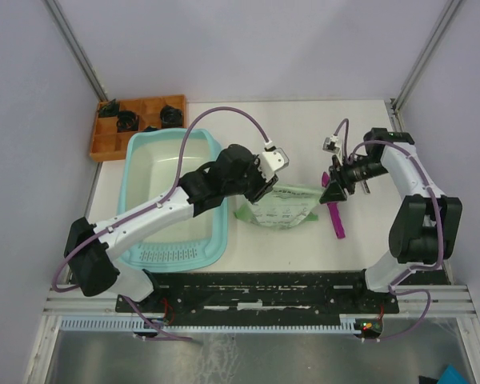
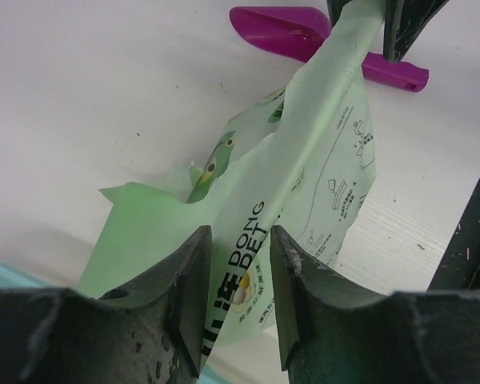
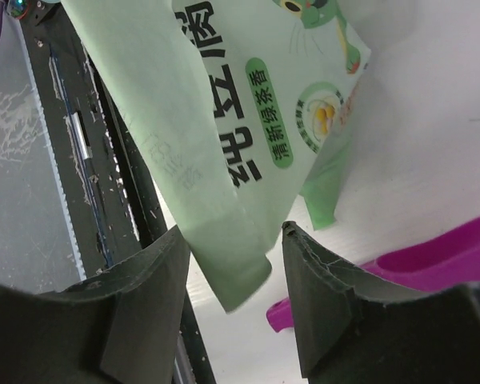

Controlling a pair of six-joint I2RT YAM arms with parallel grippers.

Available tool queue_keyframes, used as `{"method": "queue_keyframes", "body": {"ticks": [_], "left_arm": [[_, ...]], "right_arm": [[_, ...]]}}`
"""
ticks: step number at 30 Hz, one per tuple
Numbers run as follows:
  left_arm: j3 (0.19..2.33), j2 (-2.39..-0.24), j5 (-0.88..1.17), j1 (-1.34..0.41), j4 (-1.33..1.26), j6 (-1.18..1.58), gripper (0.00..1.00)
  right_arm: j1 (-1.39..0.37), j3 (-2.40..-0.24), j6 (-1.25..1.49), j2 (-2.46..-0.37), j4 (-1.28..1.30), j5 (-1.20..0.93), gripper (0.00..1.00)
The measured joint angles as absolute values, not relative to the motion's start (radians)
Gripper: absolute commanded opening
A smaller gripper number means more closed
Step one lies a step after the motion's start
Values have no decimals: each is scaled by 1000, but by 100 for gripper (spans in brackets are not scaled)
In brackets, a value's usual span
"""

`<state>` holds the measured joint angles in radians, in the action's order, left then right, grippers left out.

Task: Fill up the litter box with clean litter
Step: Open the cat litter bag at the center of the board.

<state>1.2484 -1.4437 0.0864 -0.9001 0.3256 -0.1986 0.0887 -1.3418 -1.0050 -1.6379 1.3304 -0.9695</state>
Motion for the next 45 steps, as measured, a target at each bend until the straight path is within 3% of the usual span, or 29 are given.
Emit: {"method": "queue_keyframes", "body": {"ticks": [6,12,17,25,30,34,45], "left_arm": [[1248,-1443,84,-900,326,-199,43],[1248,-1418,53,-901,326,-198,44],[1248,-1359,14,-901,325,-198,45],[1198,-1274,-29,-905,320,-196,46],[1136,-1246,-60,-905,330,-182,46],[1116,-1237,-102,-906,338,-180,46],[1171,-1242,-155,-905,327,-179,51]], "right_arm": [[25,-1325,-946,-1635,1268,-941,43],[25,-1343,-952,-1615,1285,-945,19],[25,-1413,-1028,-1617,1379,-964,10],[20,-1434,-1066,-1615,1423,-969,12],[20,-1434,-1069,-1604,1422,-965,2],[19,-1420,-1082,-1576,1404,-955,2],[18,-1102,-1015,-1186,1073,-853,2]]}}
